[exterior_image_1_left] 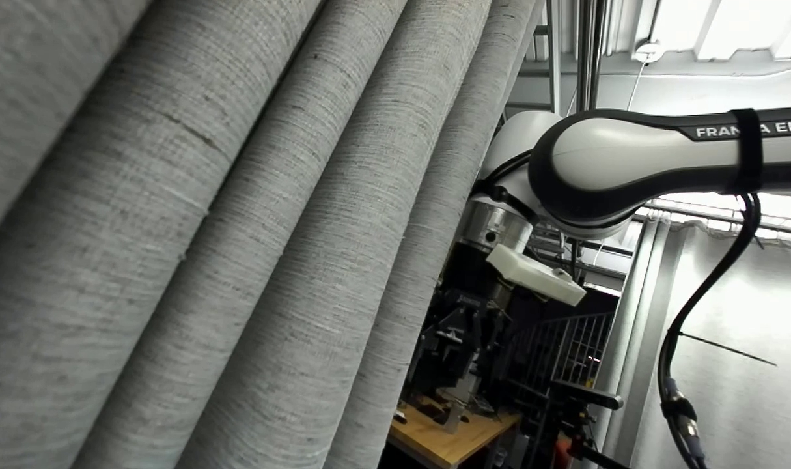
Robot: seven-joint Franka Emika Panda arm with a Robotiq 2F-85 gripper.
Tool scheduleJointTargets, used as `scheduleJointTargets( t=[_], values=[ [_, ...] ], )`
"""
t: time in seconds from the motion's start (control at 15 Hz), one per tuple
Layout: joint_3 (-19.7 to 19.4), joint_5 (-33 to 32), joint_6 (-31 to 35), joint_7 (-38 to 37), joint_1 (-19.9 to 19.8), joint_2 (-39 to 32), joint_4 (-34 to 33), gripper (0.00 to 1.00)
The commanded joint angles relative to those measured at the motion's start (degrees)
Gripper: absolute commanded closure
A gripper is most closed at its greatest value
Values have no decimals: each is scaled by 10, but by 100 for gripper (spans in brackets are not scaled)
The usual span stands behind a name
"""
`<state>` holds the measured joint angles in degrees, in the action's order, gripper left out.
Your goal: Slide the curtain to the left
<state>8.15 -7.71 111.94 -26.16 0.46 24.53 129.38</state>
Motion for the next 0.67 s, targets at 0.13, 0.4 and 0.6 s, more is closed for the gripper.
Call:
scheduleJointTargets(
  t=[0.13, 0.4, 0.6],
  values=[
    [-7, -27, 133, 14, -11, 35, 28, 0],
    [-12, -29, 220, 27, -21, 56, 54, 0],
    [-16, -32, 260, 36, -35, 78, 71, 0]
  ],
)
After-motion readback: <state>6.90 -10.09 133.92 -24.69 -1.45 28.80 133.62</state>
